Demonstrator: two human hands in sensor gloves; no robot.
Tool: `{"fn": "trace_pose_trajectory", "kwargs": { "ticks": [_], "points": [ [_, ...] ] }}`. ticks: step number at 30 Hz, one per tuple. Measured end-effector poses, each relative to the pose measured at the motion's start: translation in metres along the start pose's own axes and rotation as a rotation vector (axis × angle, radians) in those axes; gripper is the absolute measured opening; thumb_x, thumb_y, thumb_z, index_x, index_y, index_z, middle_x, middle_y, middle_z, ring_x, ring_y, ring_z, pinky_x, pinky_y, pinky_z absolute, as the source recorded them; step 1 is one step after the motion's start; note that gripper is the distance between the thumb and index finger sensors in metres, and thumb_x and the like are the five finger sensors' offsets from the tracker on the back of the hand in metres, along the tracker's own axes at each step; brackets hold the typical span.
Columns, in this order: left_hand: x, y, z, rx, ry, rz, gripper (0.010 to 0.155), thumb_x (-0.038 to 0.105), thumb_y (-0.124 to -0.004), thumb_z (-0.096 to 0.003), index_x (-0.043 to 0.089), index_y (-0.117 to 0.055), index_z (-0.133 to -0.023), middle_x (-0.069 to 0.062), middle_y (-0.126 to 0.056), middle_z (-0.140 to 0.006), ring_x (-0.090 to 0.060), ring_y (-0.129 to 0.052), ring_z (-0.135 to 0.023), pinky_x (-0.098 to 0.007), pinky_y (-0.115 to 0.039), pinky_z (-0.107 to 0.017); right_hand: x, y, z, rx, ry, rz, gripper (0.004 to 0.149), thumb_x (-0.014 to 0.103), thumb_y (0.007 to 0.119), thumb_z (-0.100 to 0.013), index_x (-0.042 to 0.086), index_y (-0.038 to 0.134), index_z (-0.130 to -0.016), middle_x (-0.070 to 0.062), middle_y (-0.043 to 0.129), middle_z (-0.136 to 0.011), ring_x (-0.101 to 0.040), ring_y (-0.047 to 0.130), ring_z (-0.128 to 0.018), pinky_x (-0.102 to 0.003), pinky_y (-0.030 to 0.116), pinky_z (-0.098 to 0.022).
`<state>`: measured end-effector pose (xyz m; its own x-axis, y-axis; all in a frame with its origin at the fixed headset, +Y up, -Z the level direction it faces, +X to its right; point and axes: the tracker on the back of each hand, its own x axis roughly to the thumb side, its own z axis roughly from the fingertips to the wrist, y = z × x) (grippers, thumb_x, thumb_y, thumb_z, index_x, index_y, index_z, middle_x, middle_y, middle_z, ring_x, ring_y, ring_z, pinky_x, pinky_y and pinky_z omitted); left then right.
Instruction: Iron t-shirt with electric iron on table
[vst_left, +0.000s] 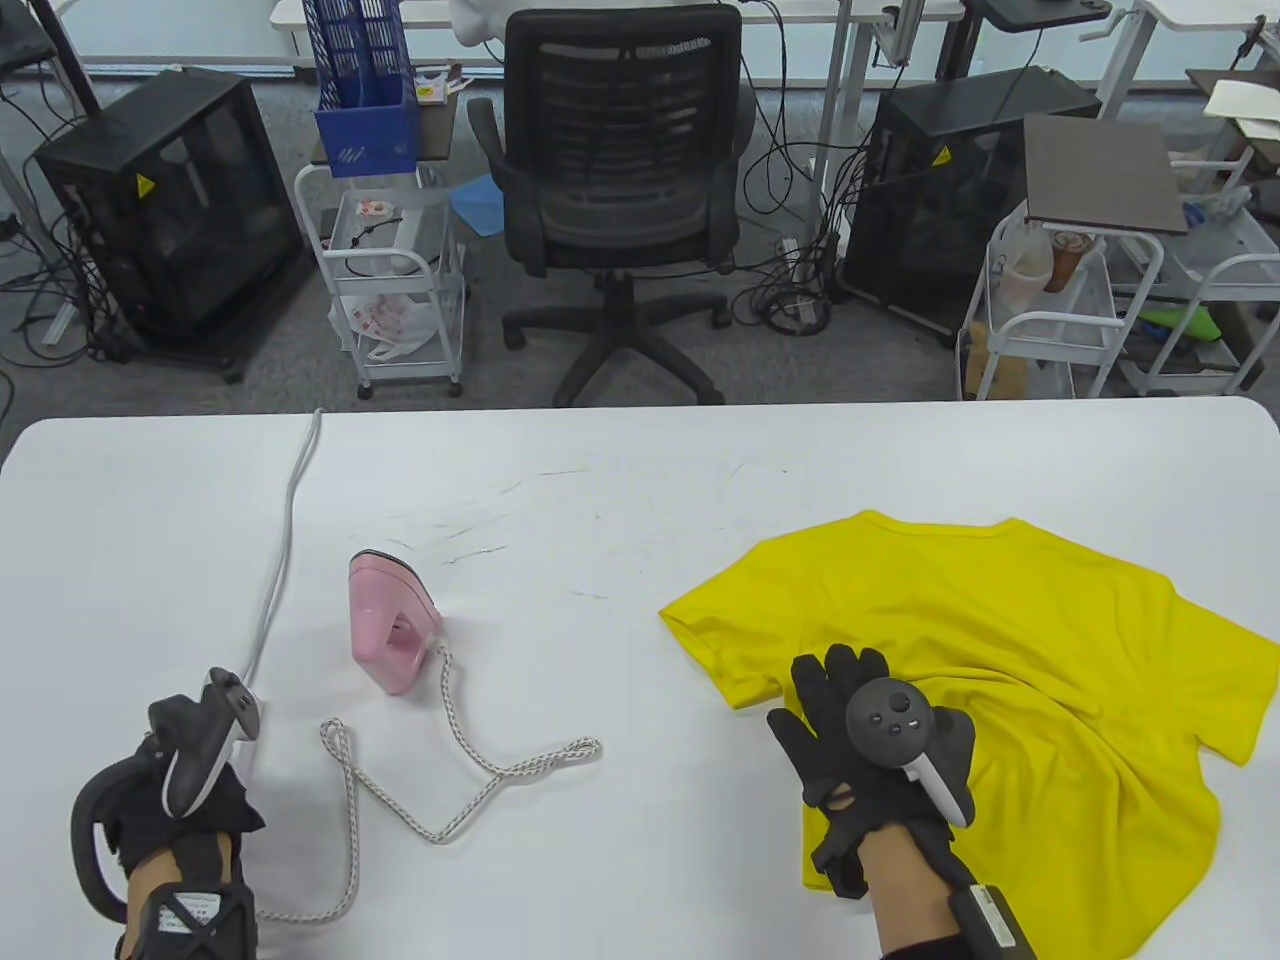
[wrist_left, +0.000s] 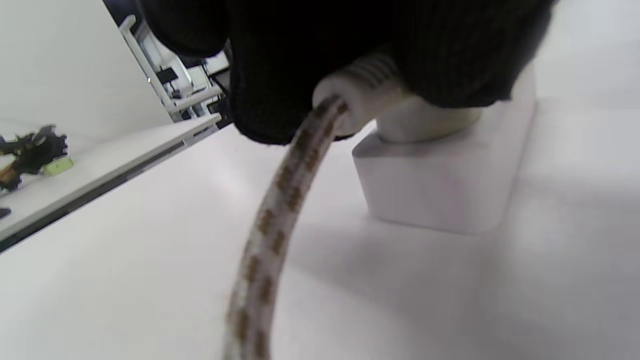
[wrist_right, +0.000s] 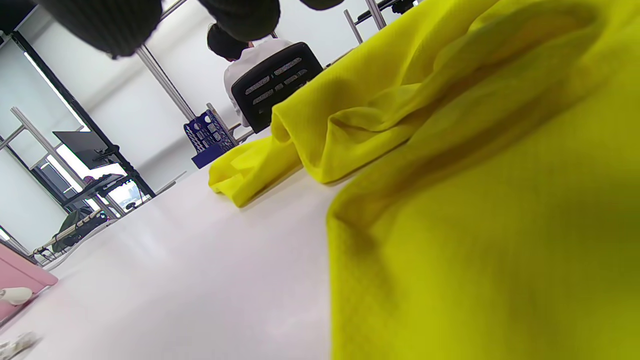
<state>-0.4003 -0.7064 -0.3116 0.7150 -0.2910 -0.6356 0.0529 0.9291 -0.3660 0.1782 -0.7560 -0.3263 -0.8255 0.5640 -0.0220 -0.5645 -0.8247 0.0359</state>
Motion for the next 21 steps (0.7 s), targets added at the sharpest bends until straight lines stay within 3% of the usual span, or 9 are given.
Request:
{"fn": "trace_pose_trajectory", "kwargs": {
  "ticks": [2,4,6,10,15,21],
  "points": [
    [0.0,-0.003,-0.007,-0.083,-0.001,-0.015,0.063,0.048,-0.083,-0.0433,0.037,-0.062,-0.102,0.008,-0.081,-0.1,-0.025,-0.086,-0.099,-0.057,-0.061,-0.078,0.0,-0.002,0.0,-0.007,0.0,0.0,0.068,0.061,0.068,-0.043,0.033,0.049,-0.102,-0.006,0.034,-0.111,-0.03,0.016,-0.099,-0.058,0.019,-0.067],
    [0.0,-0.011,-0.012,-0.176,-0.027,0.022,0.079,0.058,-0.082,-0.0405,0.039,-0.045,-0.108,0.005,-0.053,-0.117,-0.03,-0.065,-0.114,-0.058,-0.054,-0.081,0.0,-0.003,0.0,-0.009,0.0,0.0,0.068,0.061,0.068,-0.044,0.033,0.048,-0.102,-0.006,0.033,-0.111,-0.03,0.016,-0.099,-0.058,0.019,-0.067],
    [0.002,-0.023,-0.017,-0.154,-0.076,0.108,0.086,0.056,-0.082,-0.0401,0.042,-0.031,-0.108,0.004,-0.054,-0.114,-0.028,-0.073,-0.108,-0.057,-0.058,-0.079,0.0,-0.003,0.0,-0.009,0.001,0.001,0.068,0.061,0.068,-0.043,0.033,0.048,-0.102,-0.006,0.033,-0.111,-0.03,0.016,-0.099,-0.058,0.019,-0.067],
    [0.002,-0.028,-0.023,-0.138,-0.064,0.111,0.086,0.054,-0.083,-0.0399,0.054,-0.026,-0.104,0.003,-0.054,-0.111,-0.028,-0.085,-0.095,-0.055,-0.063,-0.076,-0.001,-0.003,-0.001,-0.011,0.006,-0.001,0.068,0.061,0.068,-0.043,0.033,0.048,-0.102,-0.006,0.033,-0.111,-0.03,0.016,-0.099,-0.058,0.019,-0.067],
    [0.001,-0.025,-0.022,-0.117,-0.072,0.125,0.082,0.053,-0.085,-0.0397,0.056,-0.032,-0.103,-0.001,-0.061,-0.106,-0.027,-0.098,-0.078,-0.054,-0.071,-0.071,0.0,0.002,-0.004,0.008,0.014,0.016,0.068,0.062,0.068,-0.043,0.033,0.048,-0.102,-0.006,0.033,-0.111,-0.03,0.015,-0.099,-0.058,0.019,-0.067],
    [0.004,-0.025,-0.022,-0.123,-0.073,0.062,0.079,0.056,-0.081,-0.0413,0.06,-0.03,-0.102,-0.004,-0.063,-0.103,-0.024,-0.1,-0.077,-0.052,-0.072,-0.071,-0.001,0.002,-0.003,0.008,0.012,0.017,0.068,0.062,0.068,-0.043,0.033,0.048,-0.102,-0.007,0.033,-0.111,-0.031,0.016,-0.099,-0.058,0.019,-0.066]
  ]
}}
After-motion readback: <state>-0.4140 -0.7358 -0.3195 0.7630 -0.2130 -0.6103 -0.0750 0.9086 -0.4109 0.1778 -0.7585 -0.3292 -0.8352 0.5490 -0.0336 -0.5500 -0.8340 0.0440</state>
